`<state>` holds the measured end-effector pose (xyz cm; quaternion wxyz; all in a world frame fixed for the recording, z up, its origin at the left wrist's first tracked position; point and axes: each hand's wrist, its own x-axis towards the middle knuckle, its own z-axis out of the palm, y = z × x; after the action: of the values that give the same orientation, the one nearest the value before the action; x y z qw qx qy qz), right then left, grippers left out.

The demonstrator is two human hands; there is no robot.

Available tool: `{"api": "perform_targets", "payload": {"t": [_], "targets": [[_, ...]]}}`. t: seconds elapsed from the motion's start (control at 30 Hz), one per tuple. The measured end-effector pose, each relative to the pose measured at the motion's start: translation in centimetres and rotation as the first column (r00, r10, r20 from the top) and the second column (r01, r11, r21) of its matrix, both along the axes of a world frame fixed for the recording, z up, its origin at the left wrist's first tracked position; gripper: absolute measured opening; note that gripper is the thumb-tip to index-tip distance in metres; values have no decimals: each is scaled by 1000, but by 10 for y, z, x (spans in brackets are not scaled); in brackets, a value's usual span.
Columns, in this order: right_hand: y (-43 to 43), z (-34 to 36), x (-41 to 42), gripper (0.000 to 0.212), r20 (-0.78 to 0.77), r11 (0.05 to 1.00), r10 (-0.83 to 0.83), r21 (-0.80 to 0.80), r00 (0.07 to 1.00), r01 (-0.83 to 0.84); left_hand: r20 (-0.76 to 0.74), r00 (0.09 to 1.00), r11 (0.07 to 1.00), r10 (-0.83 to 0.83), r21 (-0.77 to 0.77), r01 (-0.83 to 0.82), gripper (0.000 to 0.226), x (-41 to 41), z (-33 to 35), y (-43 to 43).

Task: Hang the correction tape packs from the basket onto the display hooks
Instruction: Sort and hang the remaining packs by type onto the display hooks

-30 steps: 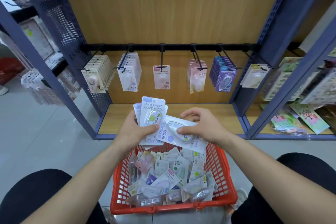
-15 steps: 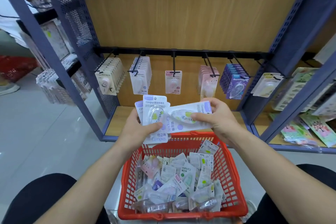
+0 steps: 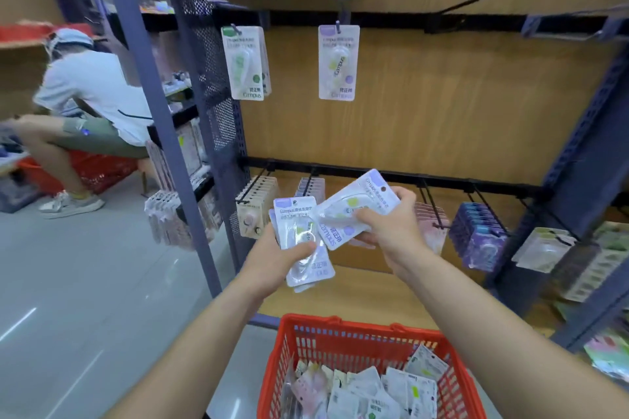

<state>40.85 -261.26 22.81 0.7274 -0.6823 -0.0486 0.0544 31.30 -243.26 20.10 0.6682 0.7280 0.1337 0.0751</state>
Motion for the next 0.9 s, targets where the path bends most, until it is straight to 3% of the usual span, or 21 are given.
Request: {"api": "perform_targets", "payload": {"t": [0.2, 0.47, 0.9], "targets": [[22, 68, 32, 30, 129, 998, 68, 7, 989, -69, 34, 998, 999, 53, -9, -53, 37, 12, 39, 31], [55, 165, 92, 19, 339, 999, -9, 48, 941, -8, 177, 980, 995, 92, -59, -83, 42, 49, 95, 55], [78, 174, 145, 25, 326, 997, -64, -15, 943, 72, 320, 941, 991, 107, -109, -75, 43, 87, 130, 73]]}}
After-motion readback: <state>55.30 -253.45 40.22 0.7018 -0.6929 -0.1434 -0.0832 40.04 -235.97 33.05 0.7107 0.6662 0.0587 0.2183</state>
